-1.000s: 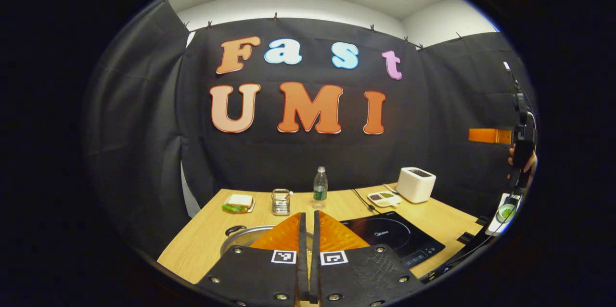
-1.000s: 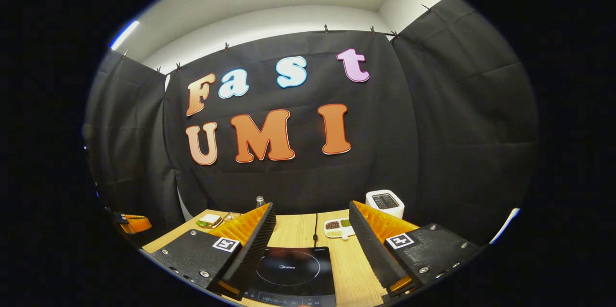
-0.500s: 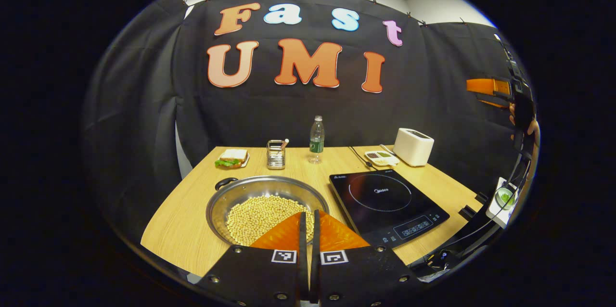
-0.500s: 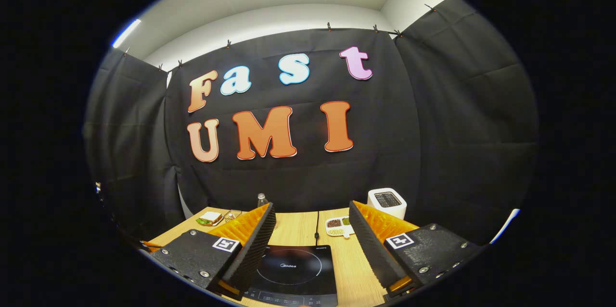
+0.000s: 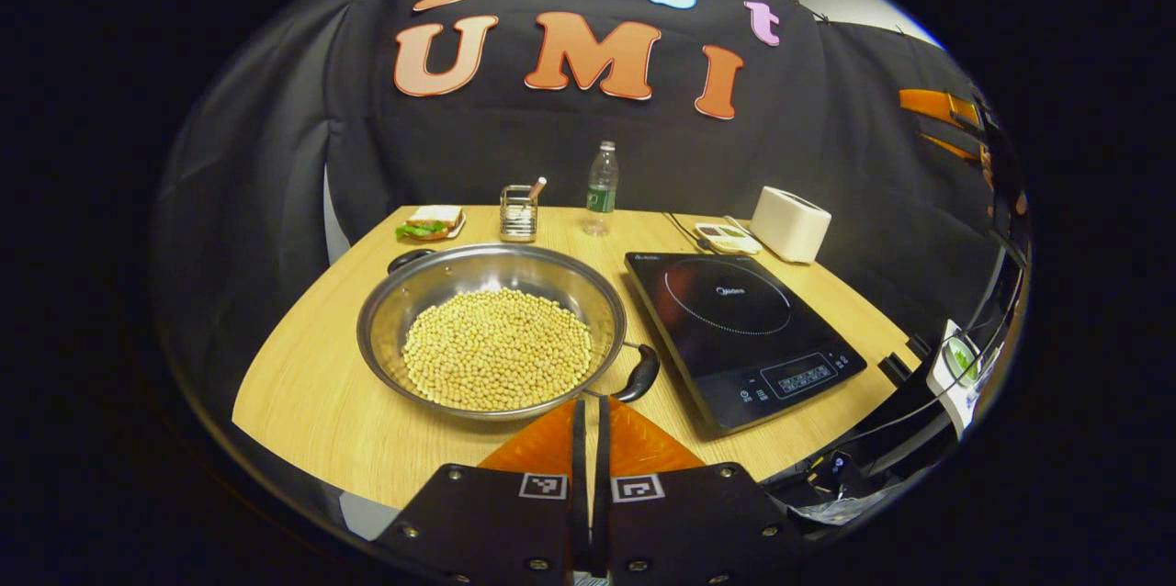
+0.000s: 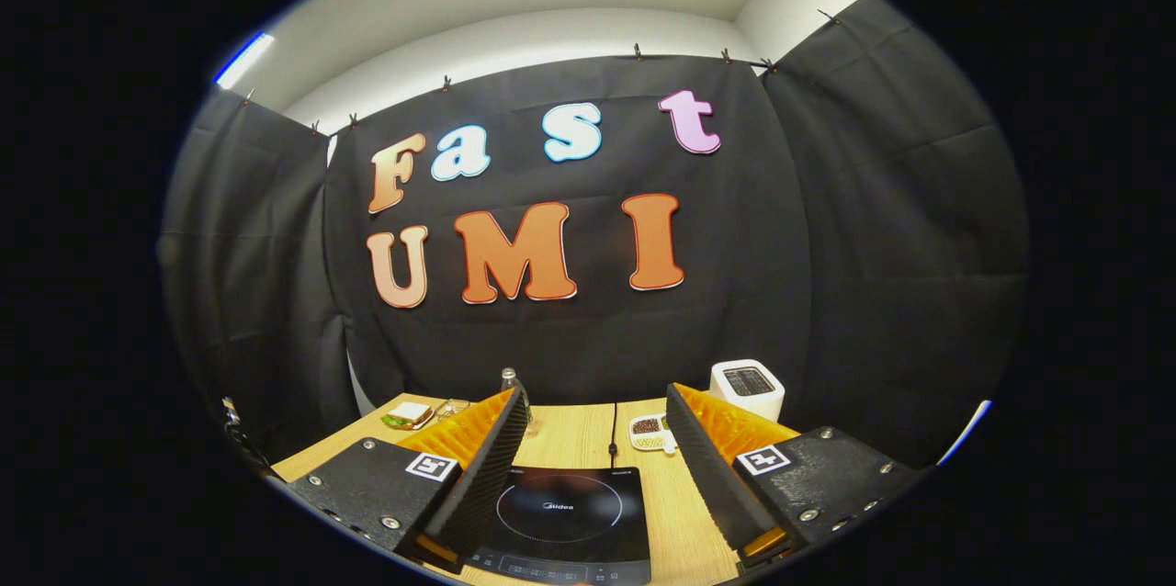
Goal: First push the handle of the pot to place it horizontally, then grasp the pot with both hands and set it on the induction cooktop.
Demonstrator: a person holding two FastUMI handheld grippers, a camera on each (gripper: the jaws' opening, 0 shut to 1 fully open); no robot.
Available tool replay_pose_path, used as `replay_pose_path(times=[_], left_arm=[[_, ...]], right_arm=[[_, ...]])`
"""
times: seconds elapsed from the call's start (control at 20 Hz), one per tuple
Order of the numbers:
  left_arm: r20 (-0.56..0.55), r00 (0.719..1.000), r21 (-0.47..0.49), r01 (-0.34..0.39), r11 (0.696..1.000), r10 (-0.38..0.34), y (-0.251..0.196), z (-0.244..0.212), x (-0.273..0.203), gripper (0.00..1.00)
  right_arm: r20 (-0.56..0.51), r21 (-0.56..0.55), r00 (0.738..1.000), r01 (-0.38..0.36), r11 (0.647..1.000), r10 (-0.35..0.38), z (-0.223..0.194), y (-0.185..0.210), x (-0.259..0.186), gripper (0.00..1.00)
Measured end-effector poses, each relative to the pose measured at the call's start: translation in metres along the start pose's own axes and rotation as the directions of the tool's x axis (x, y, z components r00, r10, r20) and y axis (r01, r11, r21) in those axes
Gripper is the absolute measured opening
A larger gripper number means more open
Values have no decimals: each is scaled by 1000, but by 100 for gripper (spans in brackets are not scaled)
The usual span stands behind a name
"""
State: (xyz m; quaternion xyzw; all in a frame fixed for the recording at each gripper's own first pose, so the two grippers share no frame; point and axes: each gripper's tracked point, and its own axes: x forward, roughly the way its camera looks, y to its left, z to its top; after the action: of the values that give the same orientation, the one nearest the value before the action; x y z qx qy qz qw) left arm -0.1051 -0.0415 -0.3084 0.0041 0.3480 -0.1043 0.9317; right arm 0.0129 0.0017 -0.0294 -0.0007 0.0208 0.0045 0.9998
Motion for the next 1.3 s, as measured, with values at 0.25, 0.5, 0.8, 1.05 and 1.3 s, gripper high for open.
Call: replay_pose_path(times=[0.25, 0.5, 0.8, 1.05, 1.3], left_arm=[[-73, 997, 15, 5, 1000, -4, 0, -26, 20, 3], [-123, 992, -11, -2, 1000, 1, 0, -45, 43, 3], [-133, 991, -17, 1, 1000, -3, 0, -45, 63, 2], [-130, 991, 5, 10, 1000, -9, -11, -41, 69, 2], [-132, 991, 27, 10, 1000, -6, -20, -35, 81, 2]], right_arm=[[6, 6, 1000, 0, 1000, 0, 1, 1, -1, 95], [-2, 4, 1000, -2, 1000, 2, -2, 1, 3, 100], [0, 14, 1000, -3, 1000, 3, -1, -4, 5, 100], [-1, 19, 1000, 12, 1000, -12, -3, -15, 7, 100], [-10, 19, 1000, 25, 1000, -25, -9, -25, 11, 95]])
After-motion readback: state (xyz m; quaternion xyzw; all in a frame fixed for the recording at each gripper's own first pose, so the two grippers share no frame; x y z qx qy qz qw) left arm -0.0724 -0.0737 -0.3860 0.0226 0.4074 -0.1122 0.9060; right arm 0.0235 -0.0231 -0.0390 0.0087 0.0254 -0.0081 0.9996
